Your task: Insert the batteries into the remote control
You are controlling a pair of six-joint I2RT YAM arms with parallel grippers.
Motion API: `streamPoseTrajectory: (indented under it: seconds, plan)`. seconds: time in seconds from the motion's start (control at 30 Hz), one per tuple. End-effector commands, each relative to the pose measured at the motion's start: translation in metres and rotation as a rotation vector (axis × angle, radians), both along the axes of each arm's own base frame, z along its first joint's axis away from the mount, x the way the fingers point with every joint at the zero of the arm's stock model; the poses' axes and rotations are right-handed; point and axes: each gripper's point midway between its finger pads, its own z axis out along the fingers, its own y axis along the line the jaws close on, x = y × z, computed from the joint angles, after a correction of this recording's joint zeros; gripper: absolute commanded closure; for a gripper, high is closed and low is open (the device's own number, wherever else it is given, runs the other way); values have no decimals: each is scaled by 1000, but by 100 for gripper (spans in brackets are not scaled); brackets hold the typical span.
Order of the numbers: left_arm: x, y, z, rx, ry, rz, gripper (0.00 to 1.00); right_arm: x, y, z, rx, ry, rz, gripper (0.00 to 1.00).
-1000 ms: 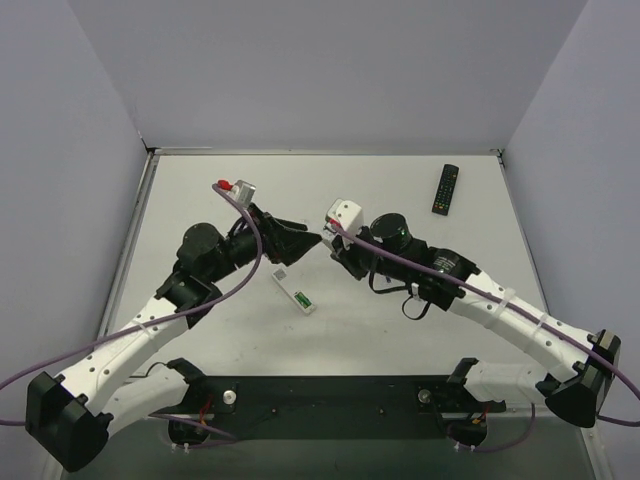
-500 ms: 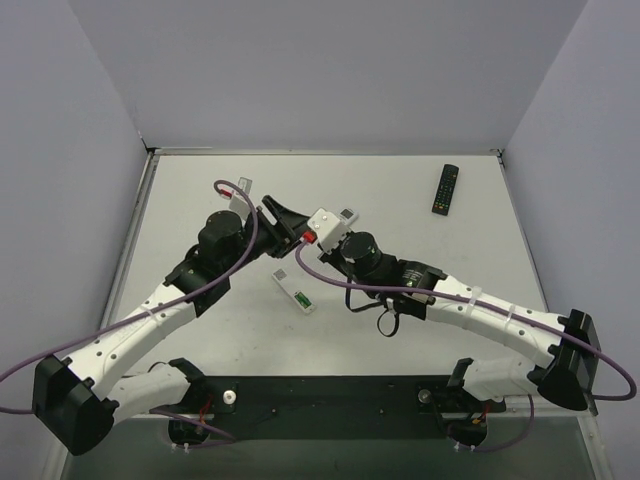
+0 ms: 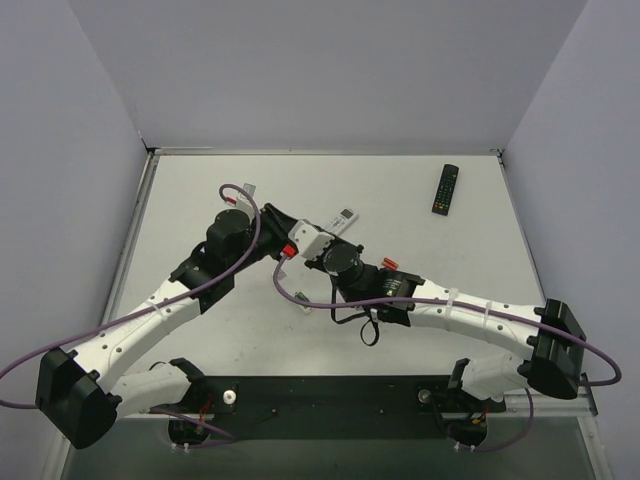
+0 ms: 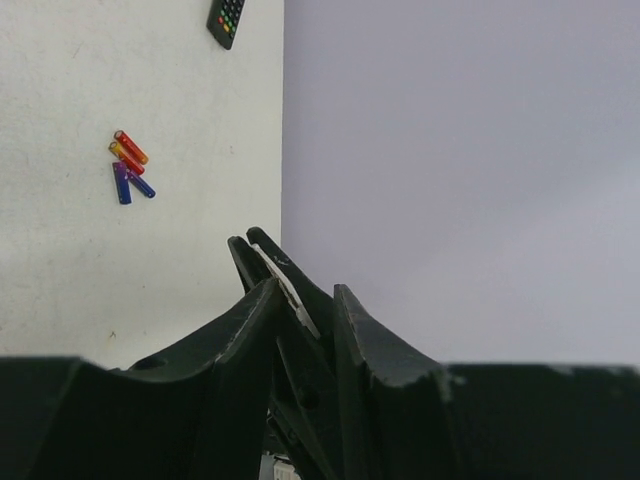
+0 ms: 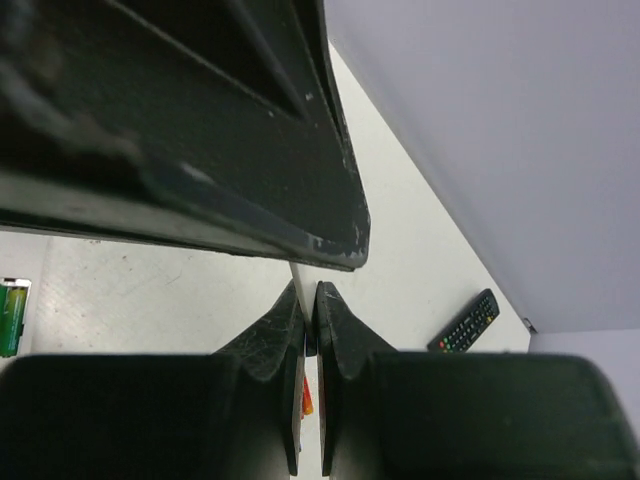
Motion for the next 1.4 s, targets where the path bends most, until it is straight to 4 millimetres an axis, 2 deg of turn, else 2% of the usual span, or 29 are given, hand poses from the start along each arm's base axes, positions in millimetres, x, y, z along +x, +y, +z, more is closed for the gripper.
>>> streamPoseTrajectory:
  seconds: [0.0,0.13,0.2,0.23,0.27,0.33,0.37,0.47,0.63,0.67,0.7,0.77,0.8,0.83,0.9,0.93,0.97,1.03,1.17,1.3,1.37]
  plan:
    - [-3,-4,25,-74,-18,-16,66,5,-2,12,-33,-104,-62,100]
    - [-4,-4,23,-92,-4,-13,83,5,-1,13,-68,-143,-85,100]
    - [-5,-2,22,-103,3,-6,94,4,1,12,-71,-148,-81,98]
    - [-5,-1,22,-108,6,-3,99,4,0,13,-69,-150,-80,93]
    - [-5,1,22,-113,9,2,100,3,2,13,-69,-149,-73,83]
    - [-4,5,20,-129,20,21,100,1,2,15,-61,-150,-61,71]
    - [-3,7,20,-138,25,28,100,0,3,12,-65,-139,-47,60]
    - [-2,12,16,-171,44,45,100,-7,2,11,-47,-97,-19,43]
    - [1,20,8,-153,26,49,100,-27,5,6,-20,30,107,29]
    - [4,24,6,-143,20,50,100,-33,1,-3,-39,81,121,27]
    - [4,26,4,-120,1,46,100,-37,1,7,2,92,141,26]
    - [3,29,-2,-99,-17,26,100,-49,-2,-3,19,193,208,24]
    - [7,35,-4,-80,-37,29,100,-53,-4,5,57,210,229,24]
    - [7,36,-4,-75,-52,19,100,-58,-2,5,89,260,281,24]
    - [5,40,-7,-53,-91,-24,100,-64,-11,8,124,326,301,24]
    - [4,41,-7,-47,-105,-42,100,-73,-5,13,157,364,367,24]
    - [4,42,-8,-39,-124,-54,100,-68,-14,14,169,385,353,24]
    - [0,43,-5,-17,-187,-115,100,-71,-17,21,189,391,389,25]
    - [-9,38,1,23,-275,-236,100,-79,-13,34,223,398,496,25]
    - [-18,31,3,60,-331,-346,100,-73,-11,43,228,387,534,27]
    - [-21,29,11,60,-359,-381,100,-71,-8,47,218,371,552,27]
